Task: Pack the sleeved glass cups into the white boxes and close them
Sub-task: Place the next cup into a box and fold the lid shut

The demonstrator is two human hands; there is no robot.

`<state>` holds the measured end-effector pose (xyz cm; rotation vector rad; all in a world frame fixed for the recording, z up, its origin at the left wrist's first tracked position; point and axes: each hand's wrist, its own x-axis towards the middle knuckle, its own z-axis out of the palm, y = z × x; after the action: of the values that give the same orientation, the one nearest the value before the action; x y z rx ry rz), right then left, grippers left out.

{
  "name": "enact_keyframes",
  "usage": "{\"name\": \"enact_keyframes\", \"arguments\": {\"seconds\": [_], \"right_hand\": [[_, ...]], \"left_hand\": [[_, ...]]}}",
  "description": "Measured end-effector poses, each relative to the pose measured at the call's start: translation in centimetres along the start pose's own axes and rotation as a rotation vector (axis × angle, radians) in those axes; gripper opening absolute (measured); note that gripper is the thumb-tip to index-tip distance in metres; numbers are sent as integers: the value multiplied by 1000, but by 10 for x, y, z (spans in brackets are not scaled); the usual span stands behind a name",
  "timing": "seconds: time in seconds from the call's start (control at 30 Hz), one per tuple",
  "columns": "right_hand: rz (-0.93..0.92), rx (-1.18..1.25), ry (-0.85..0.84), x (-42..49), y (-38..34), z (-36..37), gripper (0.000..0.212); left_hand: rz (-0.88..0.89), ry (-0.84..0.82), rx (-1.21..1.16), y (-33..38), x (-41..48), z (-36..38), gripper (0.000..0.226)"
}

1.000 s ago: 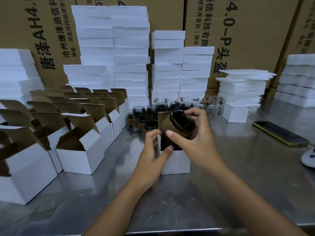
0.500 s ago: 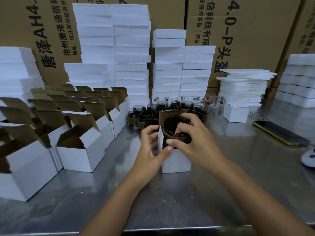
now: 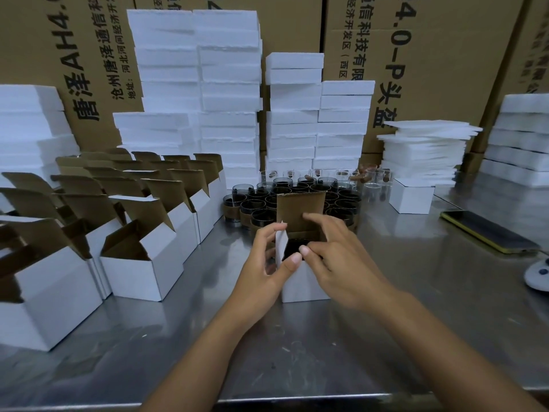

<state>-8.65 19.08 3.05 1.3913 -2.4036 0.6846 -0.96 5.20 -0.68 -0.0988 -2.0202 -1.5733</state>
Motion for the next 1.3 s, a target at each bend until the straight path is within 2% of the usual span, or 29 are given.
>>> {"name": "enact_keyframes", "arguments": {"seconds": [0.1, 0.13, 0.2, 0.27, 0.3, 0.37, 0.47, 0.53, 0.6, 0.73, 0.87, 0.97, 1.03, 1.1, 1.3], "right_hand": [[-17, 25, 25, 0, 2, 2, 34], [1, 123, 89, 0, 2, 3, 27], [106, 458, 346, 1, 2, 4, 22], [325, 812, 565, 5, 4, 3, 29], [447, 953, 576, 6, 7, 3, 29], [605, 1106, 431, 5, 12, 8, 28], [620, 1144, 256, -4, 14, 18, 25], [585, 1147, 270, -6, 14, 20, 24], [548, 1136, 273, -6, 16, 20, 27], [521, 1064, 219, -4, 17, 16, 43], [513, 1058, 227, 0, 18, 16, 53], [494, 1092, 237, 1, 17, 18, 55], [469, 1102, 245, -1, 17, 19, 52], [446, 1100, 278, -2, 16, 20, 45], [457, 1122, 324, -9, 13, 25, 24]], "left_hand": [[2, -10, 0, 0, 0, 0, 42], [4, -9, -5, 0, -1, 0, 42], [-6, -9, -9, 0, -1, 0, 40], [-28, -20, 10, 1, -1, -1, 37], [-35, -25, 21, 1, -1, -1, 36], [-37, -29, 59, -2, -1, 0, 38], [-15, -29, 174, -1, -3, 2, 40], [-10, -20, 199, 2, -3, 4, 36], [-64, -10, 102, 5, -2, 3, 30], [-109, 14, -14, 5, 2, 1, 34], [-122, 47, -73, 7, 3, 1, 25], [-122, 98, -90, 5, 5, 0, 35], [-120, 86, -86, 4, 6, -1, 47], [-118, 52, -45, 2, 6, -2, 50], [-133, 10, -42, 4, 3, 0, 24]]}}
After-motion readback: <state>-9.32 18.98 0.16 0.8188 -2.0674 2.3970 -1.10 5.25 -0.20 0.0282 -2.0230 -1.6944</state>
